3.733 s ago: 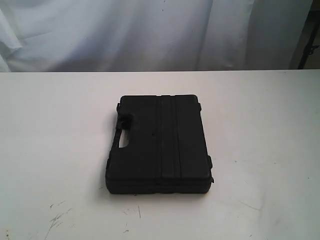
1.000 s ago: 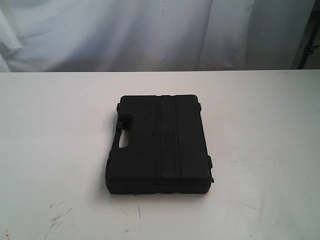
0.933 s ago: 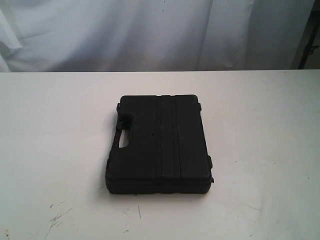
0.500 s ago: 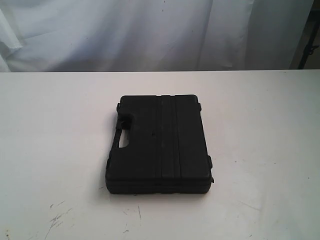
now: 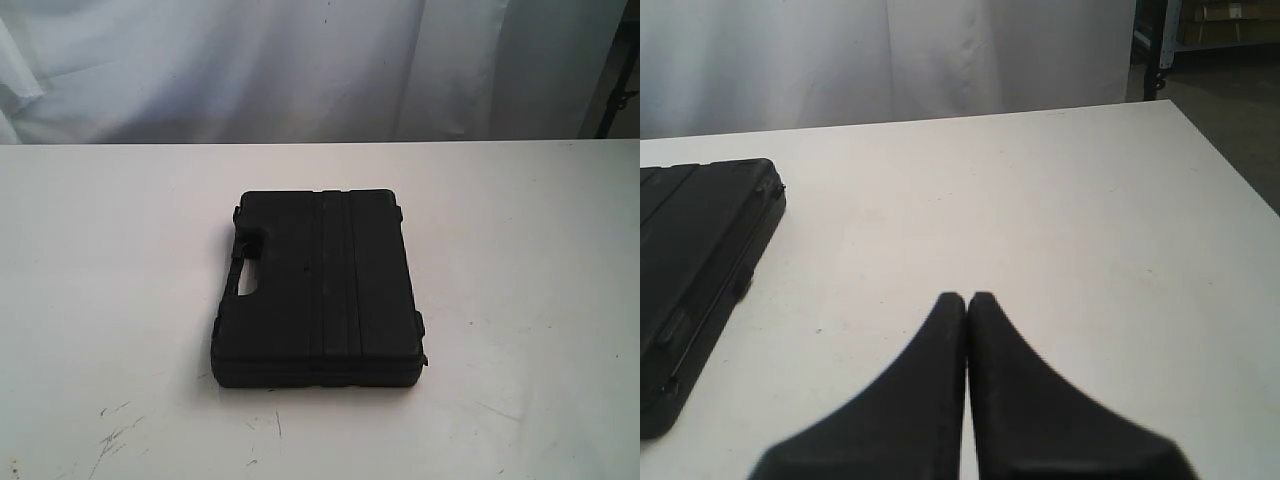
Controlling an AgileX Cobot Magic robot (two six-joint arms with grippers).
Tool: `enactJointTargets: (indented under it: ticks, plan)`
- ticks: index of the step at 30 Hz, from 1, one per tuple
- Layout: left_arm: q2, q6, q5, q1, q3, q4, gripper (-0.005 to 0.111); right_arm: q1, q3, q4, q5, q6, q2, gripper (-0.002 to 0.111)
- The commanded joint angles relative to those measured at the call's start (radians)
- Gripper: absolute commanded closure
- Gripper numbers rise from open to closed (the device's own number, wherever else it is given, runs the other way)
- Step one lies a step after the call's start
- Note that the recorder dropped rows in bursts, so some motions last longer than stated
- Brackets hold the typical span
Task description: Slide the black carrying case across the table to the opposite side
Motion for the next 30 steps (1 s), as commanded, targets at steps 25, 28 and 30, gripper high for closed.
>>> enactJointTargets:
  ticks: [25, 28, 30]
  plan:
    - [0.786, 0.064, 0.373, -0.004, -0.506, -0.023, 0.107, -0.006, 0.003, -0.009, -0.003, -0.009, -0.007, 0.108]
    - [0.888, 0.092, 0.445, -0.004, -0.565, -0.043, 0.107, -0.006, 0.003, -0.009, -0.003, -0.009, -0.007, 0.108]
    - [0.954, 0.122, 0.475, -0.022, -0.604, -0.070, 0.107, -0.006, 0.003, -0.009, -0.003, -0.009, -0.007, 0.108]
